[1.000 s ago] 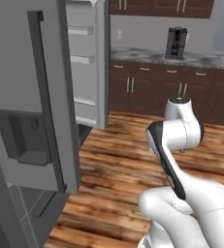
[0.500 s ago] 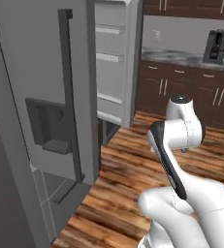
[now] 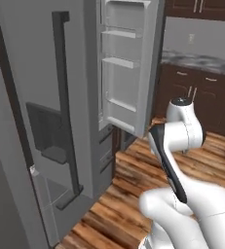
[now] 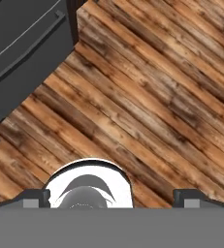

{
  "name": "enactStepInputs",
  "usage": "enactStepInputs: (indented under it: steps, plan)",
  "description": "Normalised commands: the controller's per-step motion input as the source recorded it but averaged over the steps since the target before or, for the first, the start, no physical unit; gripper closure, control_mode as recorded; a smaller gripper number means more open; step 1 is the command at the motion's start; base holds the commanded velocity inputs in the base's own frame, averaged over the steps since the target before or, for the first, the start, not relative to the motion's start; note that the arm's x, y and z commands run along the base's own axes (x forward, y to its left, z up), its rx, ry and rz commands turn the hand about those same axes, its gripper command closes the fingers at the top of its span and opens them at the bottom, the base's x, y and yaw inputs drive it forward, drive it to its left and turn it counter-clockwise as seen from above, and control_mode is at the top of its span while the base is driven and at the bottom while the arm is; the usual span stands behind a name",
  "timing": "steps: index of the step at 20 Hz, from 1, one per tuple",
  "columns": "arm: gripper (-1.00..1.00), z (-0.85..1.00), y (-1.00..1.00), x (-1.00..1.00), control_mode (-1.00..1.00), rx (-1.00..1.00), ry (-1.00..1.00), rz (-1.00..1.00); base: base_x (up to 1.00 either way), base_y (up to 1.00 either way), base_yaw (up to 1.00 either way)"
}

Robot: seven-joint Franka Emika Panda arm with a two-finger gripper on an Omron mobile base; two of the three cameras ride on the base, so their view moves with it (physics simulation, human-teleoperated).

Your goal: Take the cheese, chicken drumstick, and onion from the fridge and place them on the plate on the dining counter to create an appetizer plate.

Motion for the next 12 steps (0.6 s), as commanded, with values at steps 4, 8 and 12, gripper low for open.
enactStepInputs:
  steps: [4,8,12]
  plan:
    - [-1.00,0.00,0.00,0.00,1.00,0.00,0.00,0.00,0.54,-0.04,0.32]
    - [-1.00,0.00,0.00,0.00,1.00,0.00,0.00,0.00,0.32,0.00,0.38]
    - [-1.00,0.00,0.00,0.00,1.00,0.00,0.00,0.00,0.41,-0.04,0.42]
